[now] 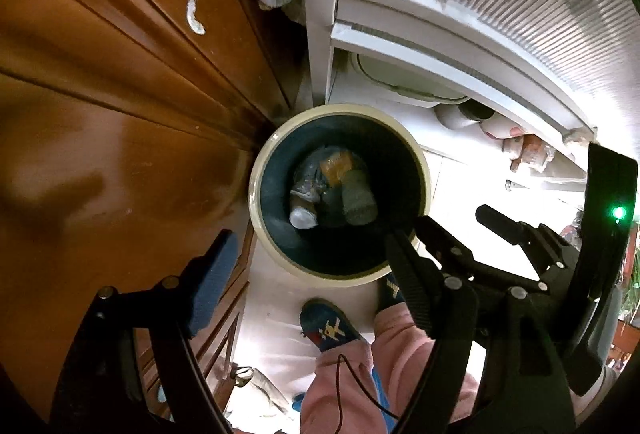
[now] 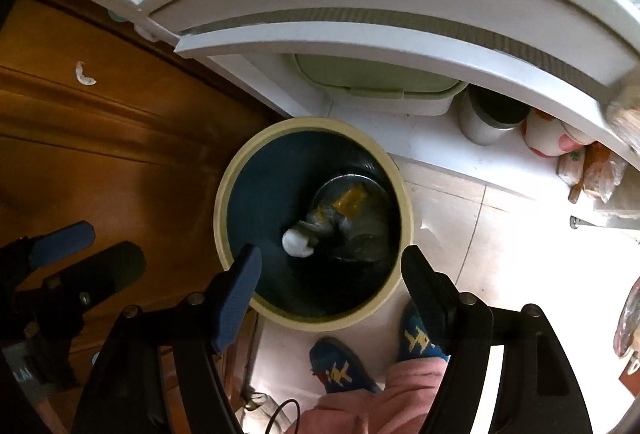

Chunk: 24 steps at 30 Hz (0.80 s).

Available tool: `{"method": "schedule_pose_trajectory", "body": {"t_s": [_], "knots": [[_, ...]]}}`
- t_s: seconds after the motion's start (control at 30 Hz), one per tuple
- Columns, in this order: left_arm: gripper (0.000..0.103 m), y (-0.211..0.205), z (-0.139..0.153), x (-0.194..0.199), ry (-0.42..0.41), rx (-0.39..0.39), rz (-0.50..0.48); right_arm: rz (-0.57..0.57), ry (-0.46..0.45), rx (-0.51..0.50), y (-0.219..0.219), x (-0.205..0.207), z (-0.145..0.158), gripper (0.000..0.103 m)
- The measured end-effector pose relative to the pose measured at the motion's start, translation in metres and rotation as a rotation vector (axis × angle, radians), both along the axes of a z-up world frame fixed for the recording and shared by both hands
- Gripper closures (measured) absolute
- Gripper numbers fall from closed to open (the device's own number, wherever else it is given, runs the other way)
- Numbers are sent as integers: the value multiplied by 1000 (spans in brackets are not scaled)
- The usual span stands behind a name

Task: Collect trash
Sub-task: 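Open both tools to drop the cup and paper bag into the bin, then raise both tools back up toward the table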

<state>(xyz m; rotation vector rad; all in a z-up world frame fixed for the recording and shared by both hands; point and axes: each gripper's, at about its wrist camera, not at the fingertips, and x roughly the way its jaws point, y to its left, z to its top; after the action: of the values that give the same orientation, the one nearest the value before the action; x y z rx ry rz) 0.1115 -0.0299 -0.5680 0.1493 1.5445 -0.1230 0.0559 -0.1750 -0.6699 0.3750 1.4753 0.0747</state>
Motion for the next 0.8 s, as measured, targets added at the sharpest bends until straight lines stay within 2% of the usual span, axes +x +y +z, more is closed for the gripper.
{"method": "schedule_pose_trajectory", "body": {"t_s": [0.17,0.33,0.8], "knots": [[29,1,16,-3,-5,1,-6,-15,9,-7,-3,-11,18,29],[29,6,42,-12,-9,-13,2,-26,6,-10,-4,-23,48,29],[29,-15,157,-55,-32,-89,-58,-62,-25,-22,-23,-57,171,29]]}}
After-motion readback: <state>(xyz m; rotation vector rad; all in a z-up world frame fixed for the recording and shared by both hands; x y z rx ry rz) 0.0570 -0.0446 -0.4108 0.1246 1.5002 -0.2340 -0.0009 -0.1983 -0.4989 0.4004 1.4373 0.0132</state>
